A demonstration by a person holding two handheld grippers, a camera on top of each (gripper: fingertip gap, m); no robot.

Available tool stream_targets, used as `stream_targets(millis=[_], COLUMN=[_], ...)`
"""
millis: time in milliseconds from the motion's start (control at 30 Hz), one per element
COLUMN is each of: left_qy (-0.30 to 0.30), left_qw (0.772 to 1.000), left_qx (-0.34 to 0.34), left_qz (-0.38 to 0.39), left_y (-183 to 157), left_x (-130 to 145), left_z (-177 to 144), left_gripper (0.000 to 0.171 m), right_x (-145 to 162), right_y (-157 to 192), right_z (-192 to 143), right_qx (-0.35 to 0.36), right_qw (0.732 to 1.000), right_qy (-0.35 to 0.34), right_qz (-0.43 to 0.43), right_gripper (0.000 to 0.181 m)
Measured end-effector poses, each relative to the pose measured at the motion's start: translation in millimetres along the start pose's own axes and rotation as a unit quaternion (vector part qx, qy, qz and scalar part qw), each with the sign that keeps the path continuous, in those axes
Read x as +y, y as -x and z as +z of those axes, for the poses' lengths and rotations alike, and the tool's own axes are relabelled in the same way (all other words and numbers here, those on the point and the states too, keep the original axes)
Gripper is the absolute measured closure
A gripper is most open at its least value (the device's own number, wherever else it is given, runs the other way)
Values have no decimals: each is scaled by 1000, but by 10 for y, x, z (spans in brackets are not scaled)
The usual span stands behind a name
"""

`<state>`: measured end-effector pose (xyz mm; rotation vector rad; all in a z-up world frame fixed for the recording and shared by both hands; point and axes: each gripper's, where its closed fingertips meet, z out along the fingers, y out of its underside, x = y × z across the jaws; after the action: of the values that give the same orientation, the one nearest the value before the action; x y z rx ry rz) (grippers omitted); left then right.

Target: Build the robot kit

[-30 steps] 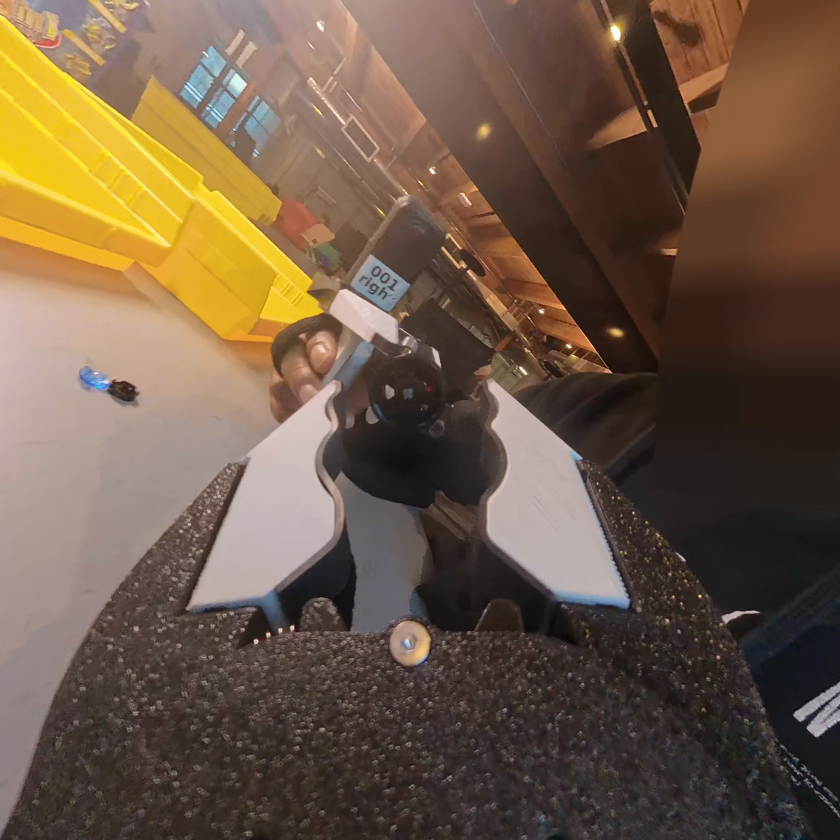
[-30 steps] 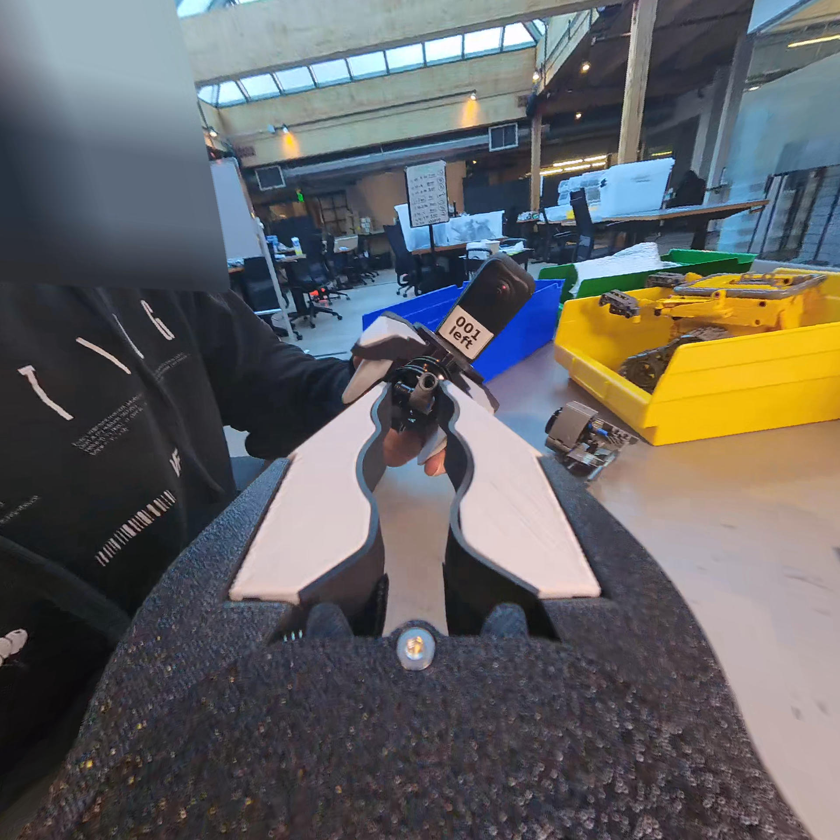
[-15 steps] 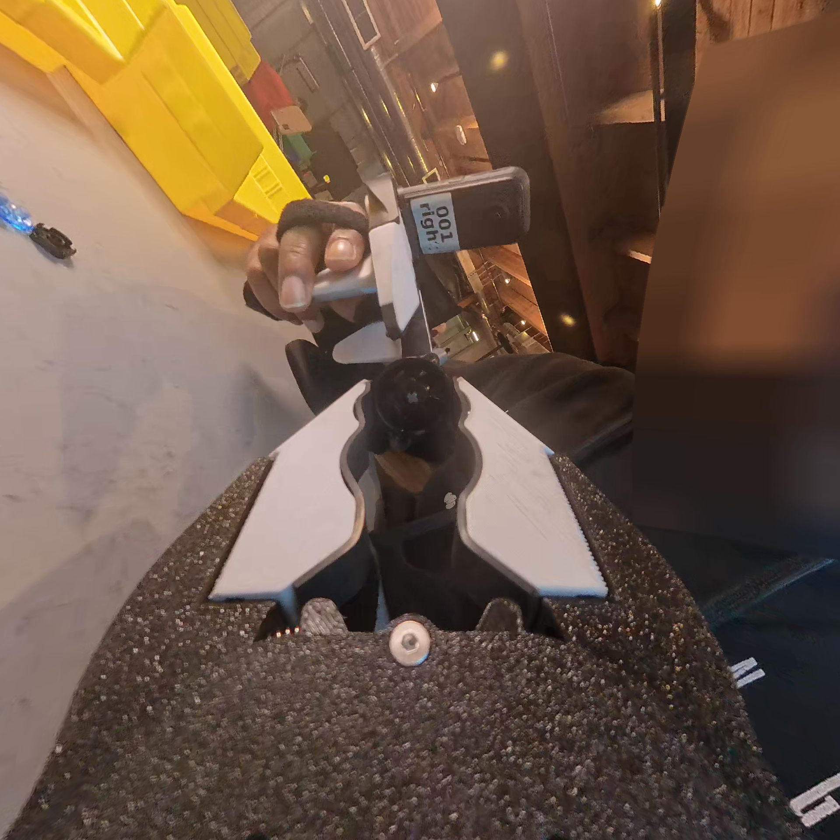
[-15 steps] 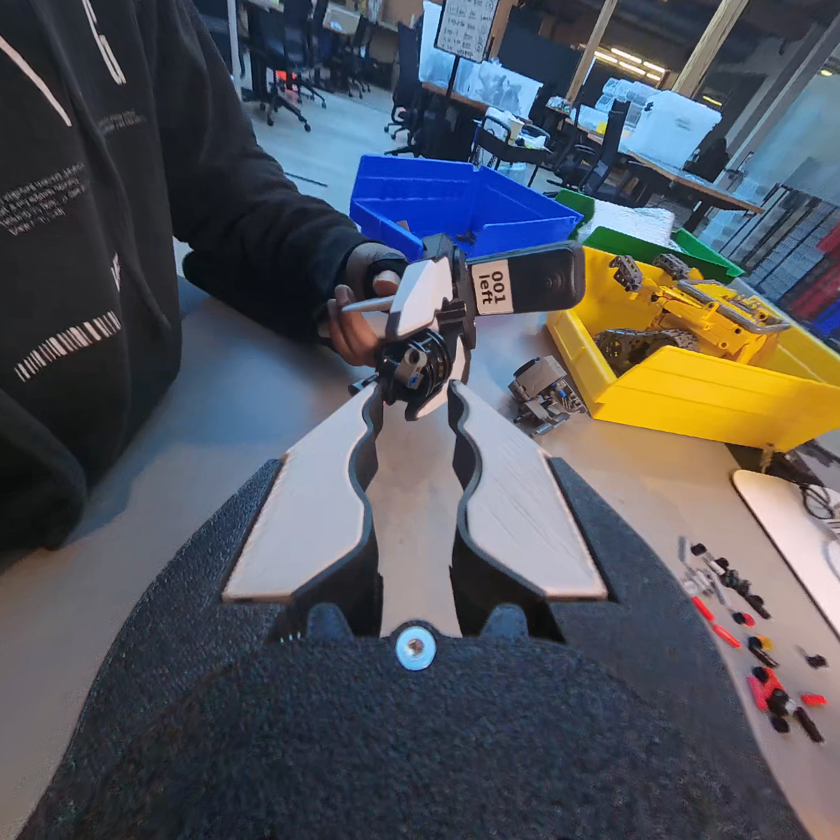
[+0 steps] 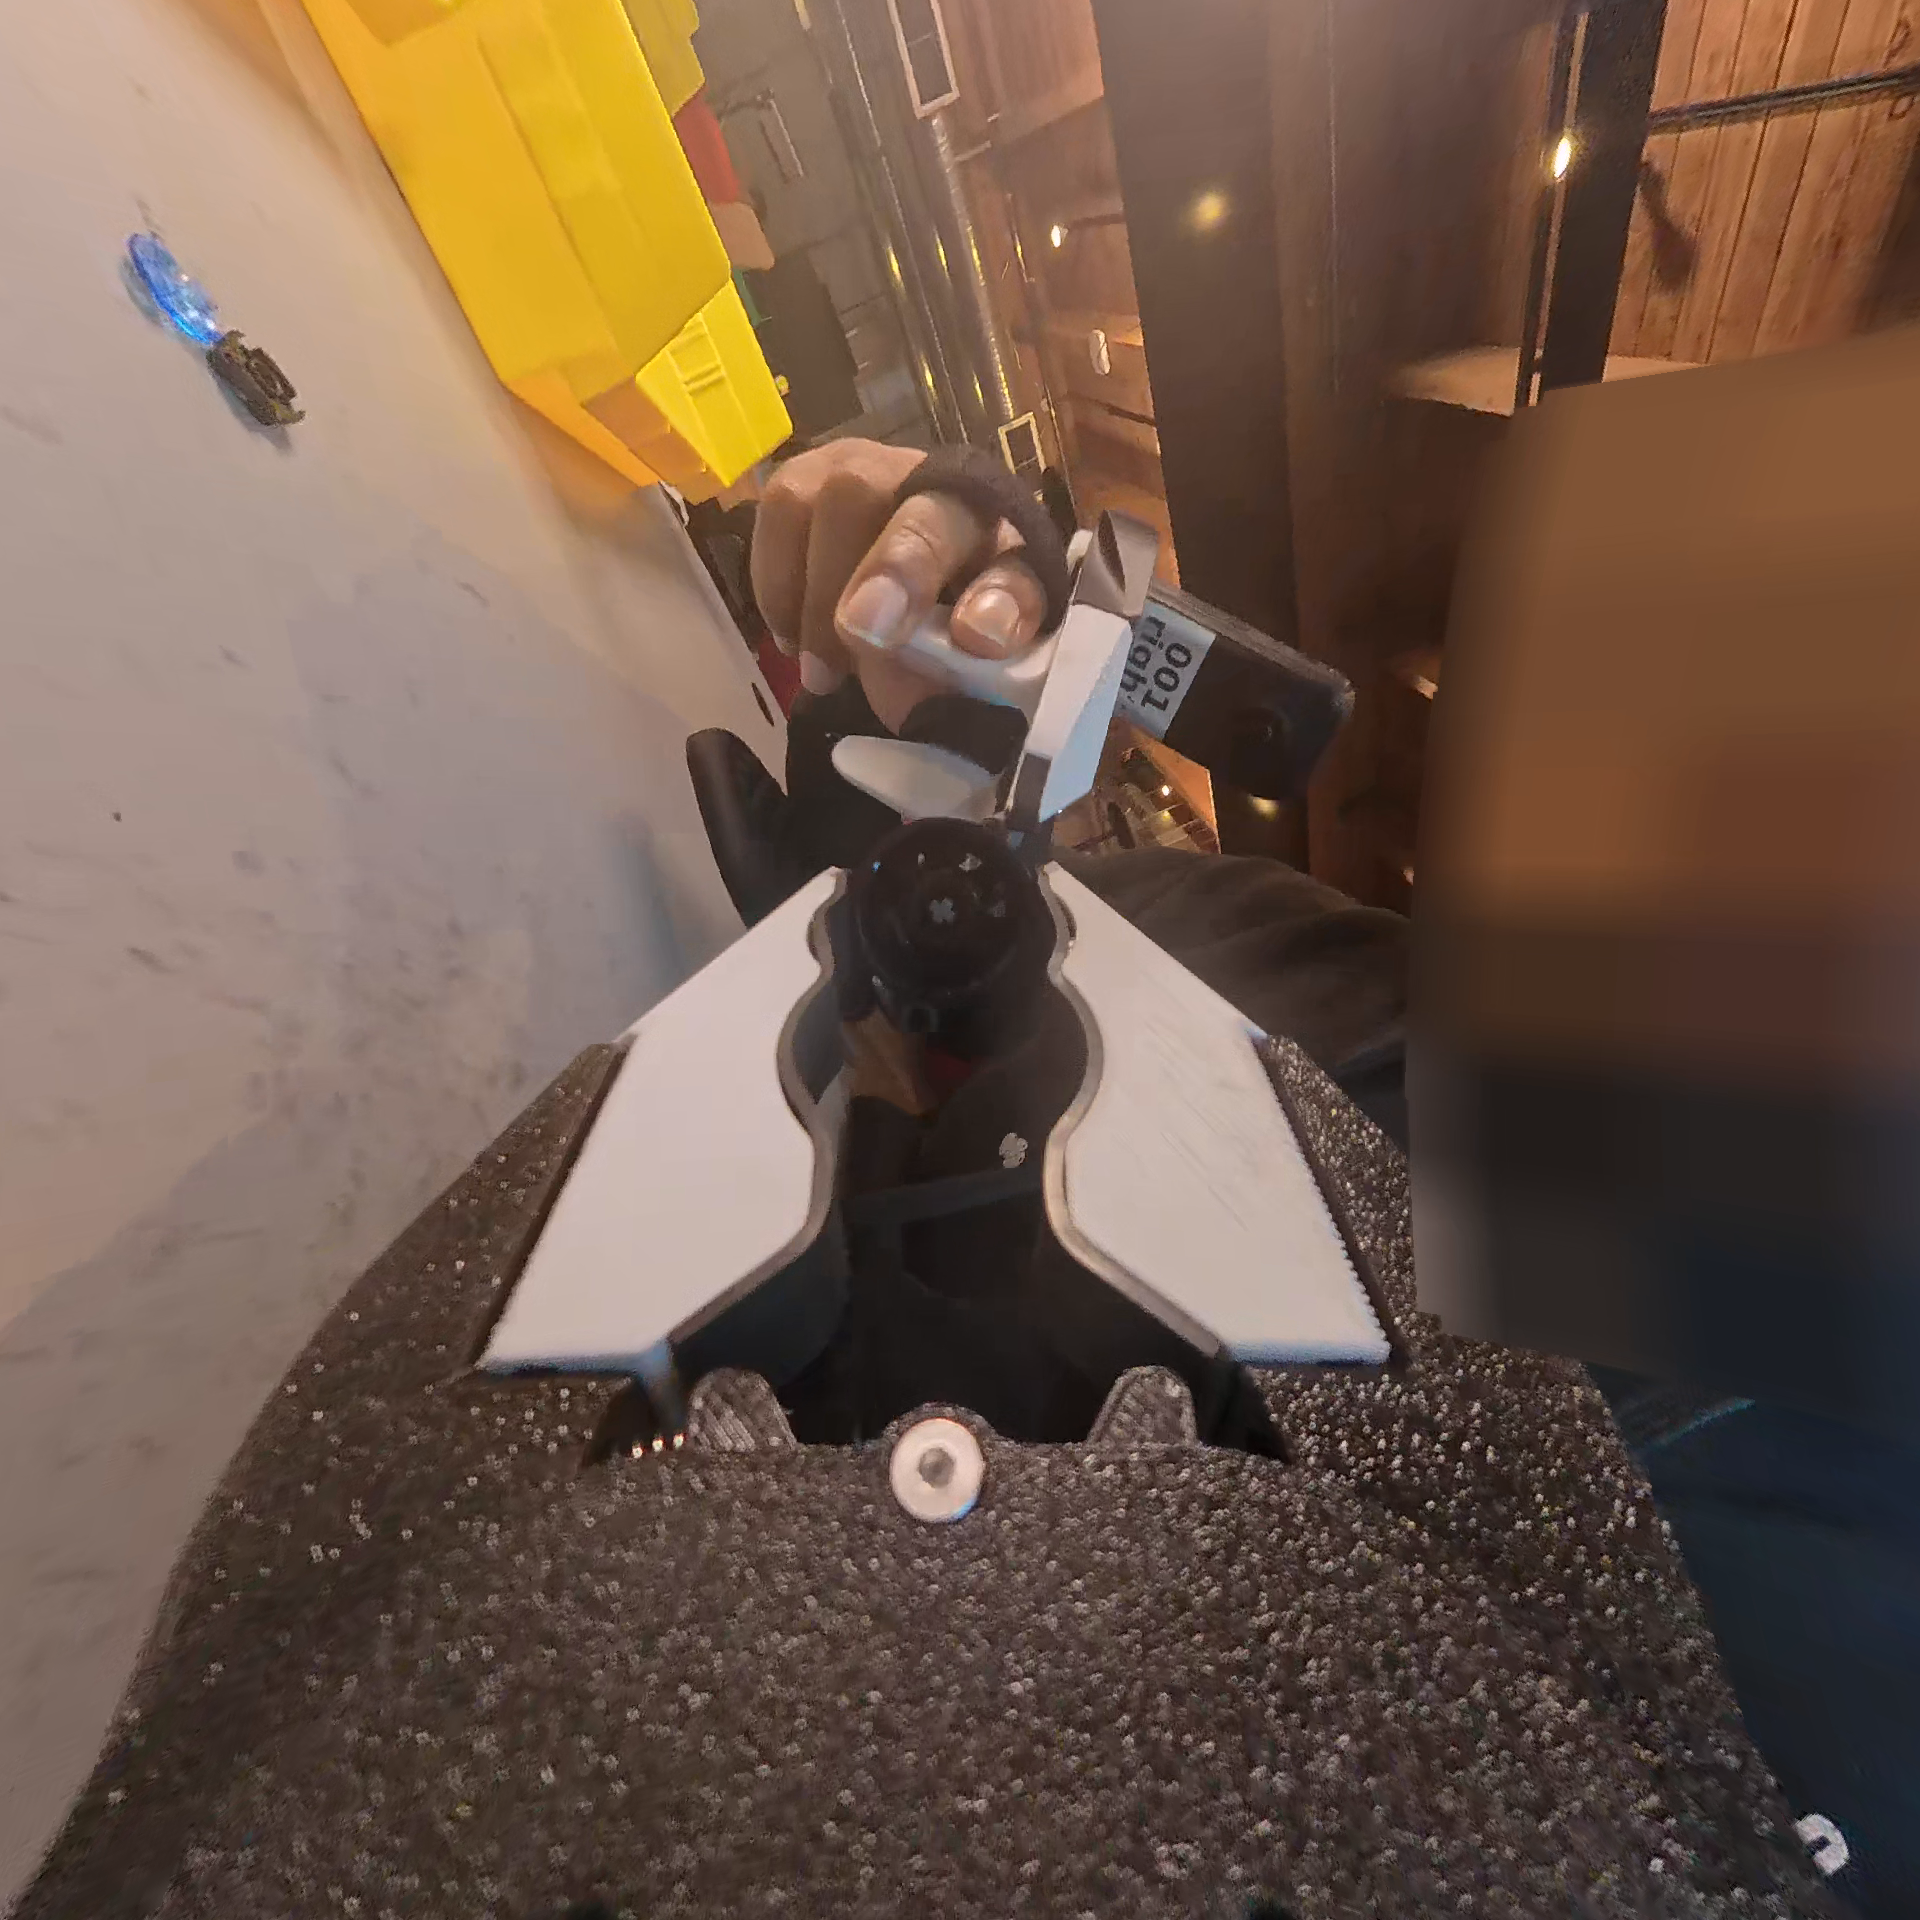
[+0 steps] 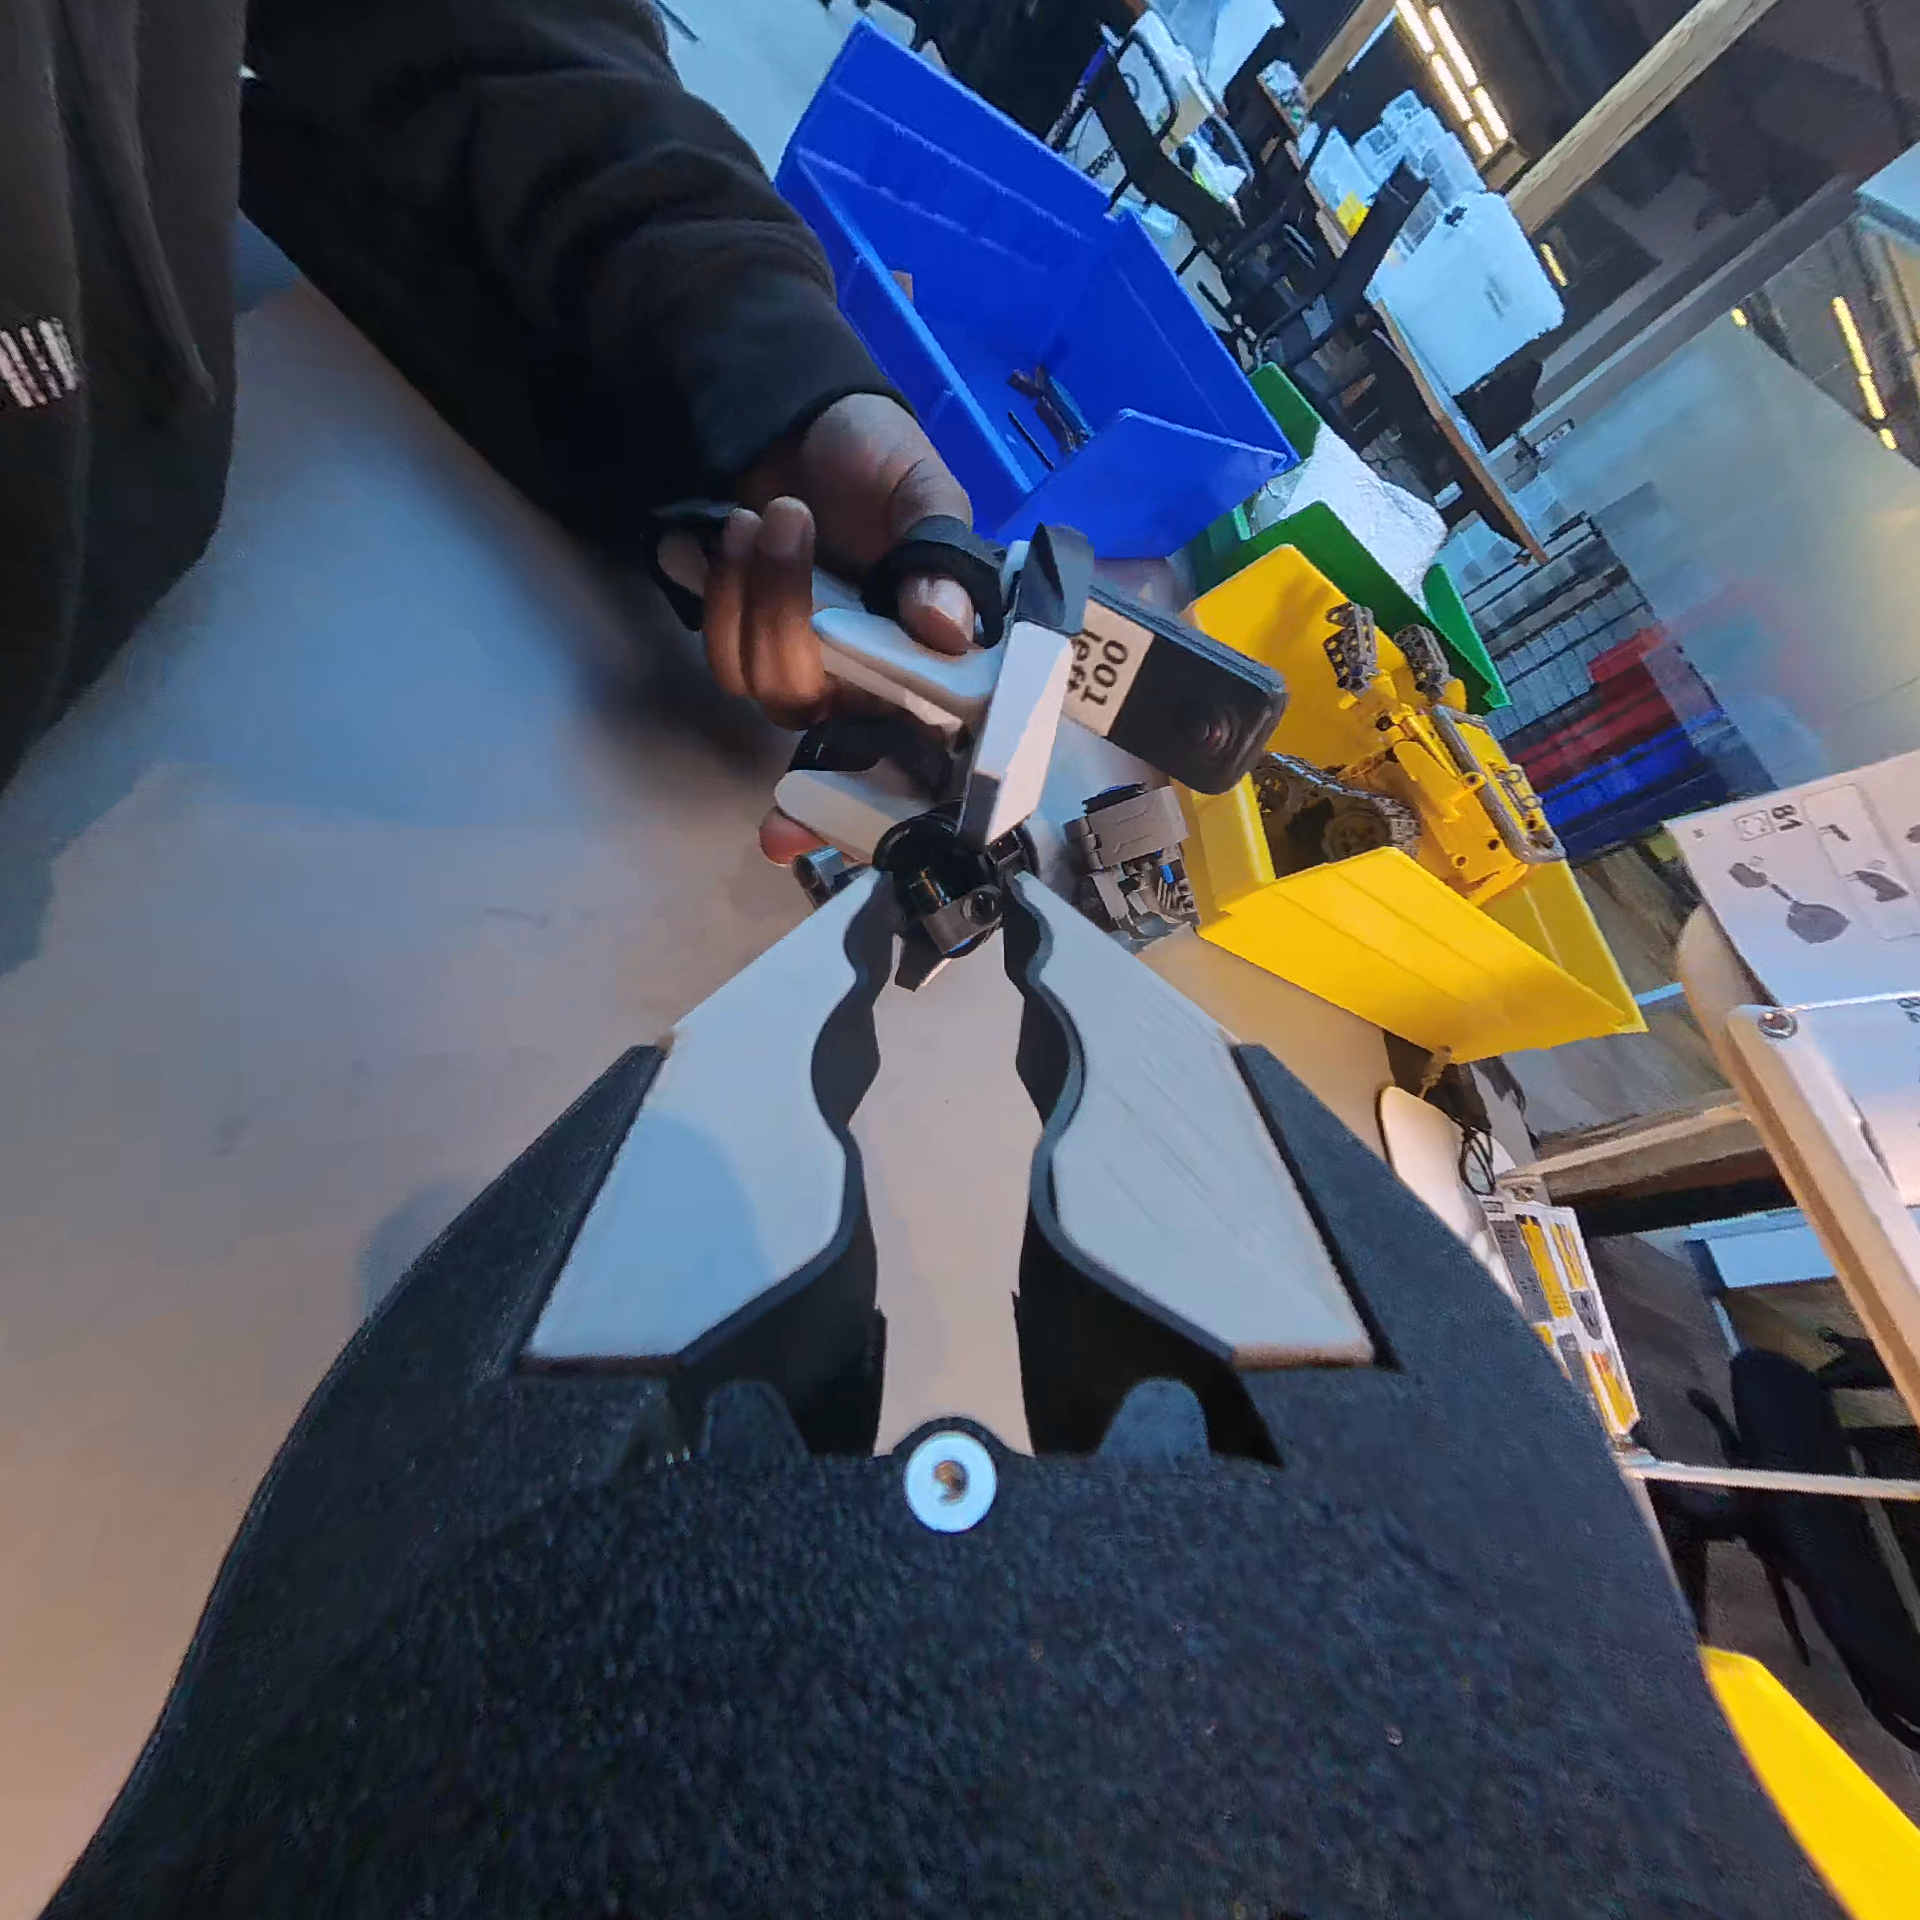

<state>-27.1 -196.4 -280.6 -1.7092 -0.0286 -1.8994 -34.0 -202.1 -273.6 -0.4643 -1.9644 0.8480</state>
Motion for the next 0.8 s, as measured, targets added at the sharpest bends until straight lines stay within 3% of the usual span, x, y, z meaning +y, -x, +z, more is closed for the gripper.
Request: stream_targets(millis=[133,267,367,400,533,633,800], left_qy=[-26,-52,-74,-71,-69,-67,-76], left_qw=[1000,998,997,997,998,997,997], left_qx=[13,26,35,24,12,20,18], left_qz=[-6,-10,-13,-6,-7,-14,-8], left_y=[-41,-82,-116,-97,-52,-62,-73], left_x=[-90,-171,-245,-243,-235,-219,-243], left_z=[-46,-91,-137,-143,-138,-108,-110], left_gripper=[138,138,138,138,139,139,138], right_x=[-24,-62,1,8,-8,74,66], right_y=[-89,-170,-142,-147,-188,-136,-159], right_z=[18,-1,11,20,53,131,127], right_qx=[23,45,36,38,48,44,57], right_qw=[999,997,997,997,996,998,998], right_qy=[-25,-42,-25,-25,-31,0,3], right_qz=[36,57,60,65,73,47,32], right_gripper=[165,181,181,179,138,155,158])
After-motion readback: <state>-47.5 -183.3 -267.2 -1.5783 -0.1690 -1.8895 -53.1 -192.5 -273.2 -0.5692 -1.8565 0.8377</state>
